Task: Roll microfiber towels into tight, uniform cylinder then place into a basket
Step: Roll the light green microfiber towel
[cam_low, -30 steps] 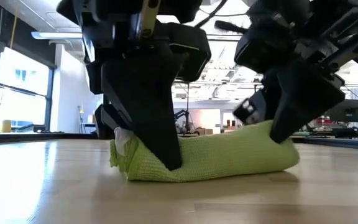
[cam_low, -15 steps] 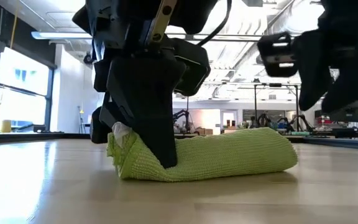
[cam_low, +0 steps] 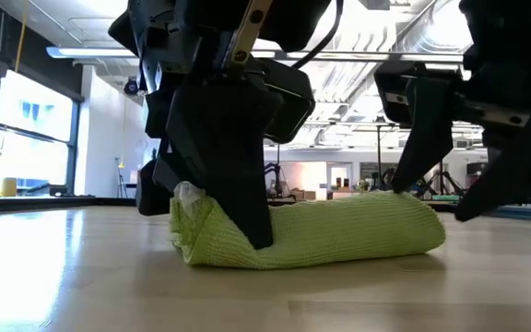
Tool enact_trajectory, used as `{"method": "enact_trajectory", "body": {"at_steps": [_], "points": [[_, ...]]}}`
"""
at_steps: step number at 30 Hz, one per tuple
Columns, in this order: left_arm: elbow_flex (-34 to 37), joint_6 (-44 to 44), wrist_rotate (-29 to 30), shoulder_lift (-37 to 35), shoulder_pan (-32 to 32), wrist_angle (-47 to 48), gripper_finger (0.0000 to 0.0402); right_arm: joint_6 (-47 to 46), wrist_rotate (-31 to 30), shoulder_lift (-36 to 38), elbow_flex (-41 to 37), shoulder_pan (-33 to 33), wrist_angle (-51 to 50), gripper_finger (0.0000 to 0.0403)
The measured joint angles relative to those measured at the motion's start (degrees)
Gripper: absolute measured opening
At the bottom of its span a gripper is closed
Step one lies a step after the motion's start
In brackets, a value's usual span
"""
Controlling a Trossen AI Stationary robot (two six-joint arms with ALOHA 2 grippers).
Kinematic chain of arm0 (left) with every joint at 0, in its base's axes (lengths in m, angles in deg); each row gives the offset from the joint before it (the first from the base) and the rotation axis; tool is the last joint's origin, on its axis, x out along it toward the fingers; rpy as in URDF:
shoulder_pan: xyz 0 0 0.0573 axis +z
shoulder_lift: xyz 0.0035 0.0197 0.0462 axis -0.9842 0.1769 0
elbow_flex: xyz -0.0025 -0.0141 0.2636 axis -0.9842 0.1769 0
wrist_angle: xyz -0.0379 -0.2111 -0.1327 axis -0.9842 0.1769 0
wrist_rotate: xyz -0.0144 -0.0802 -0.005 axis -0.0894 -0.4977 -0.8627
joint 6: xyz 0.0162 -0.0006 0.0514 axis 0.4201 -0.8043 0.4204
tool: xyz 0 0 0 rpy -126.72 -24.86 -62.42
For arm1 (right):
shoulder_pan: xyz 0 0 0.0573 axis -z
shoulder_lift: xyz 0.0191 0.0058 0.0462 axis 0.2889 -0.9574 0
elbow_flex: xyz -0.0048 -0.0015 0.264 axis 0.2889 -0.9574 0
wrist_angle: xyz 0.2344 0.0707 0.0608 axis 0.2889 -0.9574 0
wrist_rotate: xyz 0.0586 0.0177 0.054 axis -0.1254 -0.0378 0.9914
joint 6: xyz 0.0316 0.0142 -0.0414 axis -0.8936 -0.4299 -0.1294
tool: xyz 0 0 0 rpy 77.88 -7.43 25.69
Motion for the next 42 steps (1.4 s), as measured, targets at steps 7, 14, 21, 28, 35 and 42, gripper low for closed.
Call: {"method": "enact_trajectory", "body": {"at_steps": [7, 14, 21, 28, 35, 42], "points": [[0.04, 1.60, 0.52, 0.13, 0.57, -2.51, 0.0022, 0.86, 0.05, -2.80, 0.04, 0.67, 0.89, 0.0159], [0.09, 3.02, 0.94, 0.31, 1.03, -6.54, 0.0026, -7.64, 1.19, -4.46, 0.26, 2.26, -0.83, 0.0121], [0.00, 5.45, -2.04, 0.35, 1.52, -6.12, 0.0079, -15.38, 0.54, -4.49, 0.42, 2.64, -4.33, 0.0046], [0.28, 23.92, -4.27, -2.13, 2.13, -3.35, 0.0114, -18.75, 2.96, -4.53, 0.26, 2.80, -4.52, 0.0008], [0.13, 30.93, 0.70, -7.51, 2.62, 7.91, 0.0114, -24.38, 12.68, -4.53, 0.23, 5.26, -3.82, 0.0003], [0.11, 29.15, 18.76, -11.05, -0.62, 14.63, 0.0091, -30.09, 23.66, -4.65, 0.12, 9.67, -2.97, 0.0001]]}}
